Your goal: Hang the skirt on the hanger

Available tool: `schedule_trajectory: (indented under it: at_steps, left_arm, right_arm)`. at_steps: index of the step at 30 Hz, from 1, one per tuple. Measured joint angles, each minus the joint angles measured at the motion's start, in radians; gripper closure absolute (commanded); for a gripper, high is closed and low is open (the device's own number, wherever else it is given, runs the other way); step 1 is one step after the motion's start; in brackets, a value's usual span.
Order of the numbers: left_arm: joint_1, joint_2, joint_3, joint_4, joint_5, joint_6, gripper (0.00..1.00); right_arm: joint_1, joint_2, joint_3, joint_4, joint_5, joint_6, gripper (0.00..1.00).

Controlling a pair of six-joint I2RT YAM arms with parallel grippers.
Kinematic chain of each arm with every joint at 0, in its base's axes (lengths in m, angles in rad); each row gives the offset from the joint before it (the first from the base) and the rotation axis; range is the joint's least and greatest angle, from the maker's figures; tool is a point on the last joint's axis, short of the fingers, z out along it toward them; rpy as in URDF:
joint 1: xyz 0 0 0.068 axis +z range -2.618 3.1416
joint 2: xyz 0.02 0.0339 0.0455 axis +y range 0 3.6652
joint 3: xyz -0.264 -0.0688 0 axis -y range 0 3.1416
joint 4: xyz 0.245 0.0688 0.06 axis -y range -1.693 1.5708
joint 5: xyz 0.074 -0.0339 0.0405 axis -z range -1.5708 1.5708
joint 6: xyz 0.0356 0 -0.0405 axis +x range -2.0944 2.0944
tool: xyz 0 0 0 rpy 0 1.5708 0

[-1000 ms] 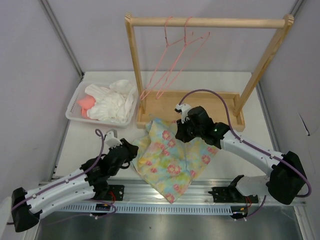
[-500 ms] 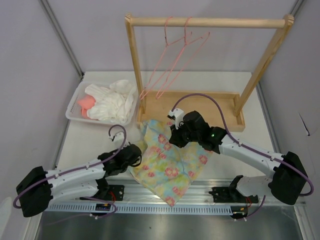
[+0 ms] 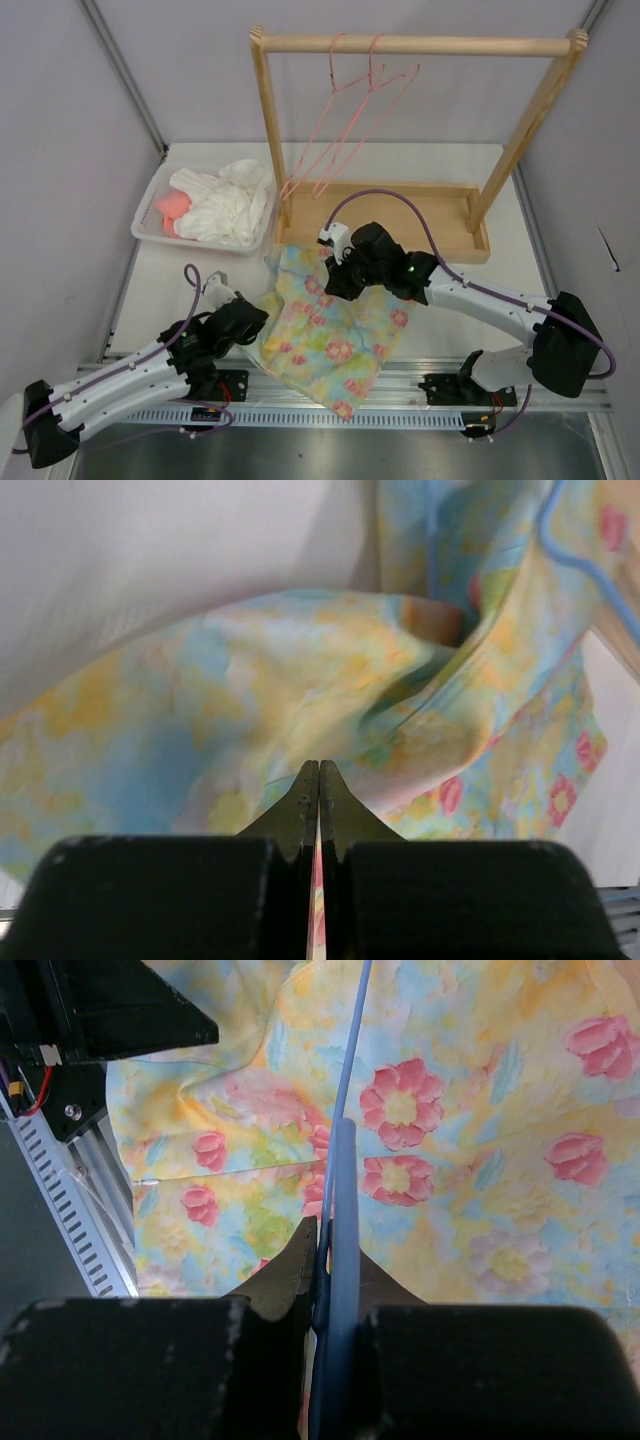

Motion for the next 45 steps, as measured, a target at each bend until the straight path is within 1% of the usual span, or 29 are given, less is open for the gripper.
schedule_trajectory:
  at_steps: [2,4,9,11,13,17,23,28,33,34,36,37,39,40,43,45]
  left_arm:
    - [0.0,-0.031,0.005,-0.021,-0.014,0.01,1.0]
    - [0.0,-0.025,0.031,-0.047,-0.03,0.029,1.0]
    - [0.008,0.068,0.14,-0.085,-0.092,0.094,1.0]
    - [0.017,0.105,0.166,-0.063,-0.101,0.135,0.95]
    - [0.025,0.15,0.175,-0.018,-0.098,0.189,0.93]
    - [0.043,0.241,0.175,0.088,-0.067,0.262,0.96]
    - [0.045,0.396,0.175,0.245,0.003,0.308,0.99]
    - [0.041,0.55,0.18,0.375,0.058,0.323,0.99]
    - [0.005,0.69,0.224,0.452,0.087,0.343,0.95]
    - [-0.002,0.713,0.233,0.467,0.092,0.348,0.91]
    - [-0.01,0.75,0.242,0.506,0.109,0.355,0.86]
    - [-0.011,0.76,0.243,0.524,0.115,0.359,0.82]
    - [-0.011,0.763,0.245,0.536,0.12,0.375,0.77]
    - [-0.01,0.759,0.246,0.537,0.121,0.385,0.72]
    - [-0.002,0.71,0.246,0.513,0.121,0.41,0.63]
    - [0.01,0.637,0.246,0.467,0.119,0.429,0.61]
  right_arm:
    - [0.01,0.013,0.008,-0.001,-0.005,-0.004,1.0]
    - [0.021,0.032,0.024,-0.006,-0.005,-0.014,1.0]
    - [0.052,0.076,0.041,-0.008,0.002,-0.03,1.0]
    - [0.057,0.078,0.041,-0.007,0.0,-0.032,1.0]
    - [0.058,0.078,0.041,-0.006,-0.004,-0.034,1.0]
    - [0.06,0.08,0.046,-0.008,-0.006,-0.036,1.0]
    - [0.066,0.146,0.107,-0.013,-0.028,-0.036,1.0]
    - [0.071,0.177,0.113,-0.012,-0.03,-0.029,1.0]
    - [0.068,0.193,0.122,-0.024,0.007,-0.02,1.0]
    - [0.063,0.196,0.122,-0.025,0.013,-0.018,1.0]
    - [0.046,0.199,0.121,-0.024,0.017,-0.013,1.0]
    - [0.037,0.199,0.116,-0.017,0.011,-0.009,1.0]
    - [0.019,0.198,0.097,0.009,-0.007,0.002,1.0]
    - [0.013,0.196,0.087,0.023,-0.016,0.007,1.0]
    - [0.008,0.191,0.08,0.039,-0.029,0.017,1.0]
    - [0.012,0.184,0.08,0.043,-0.032,0.022,1.0]
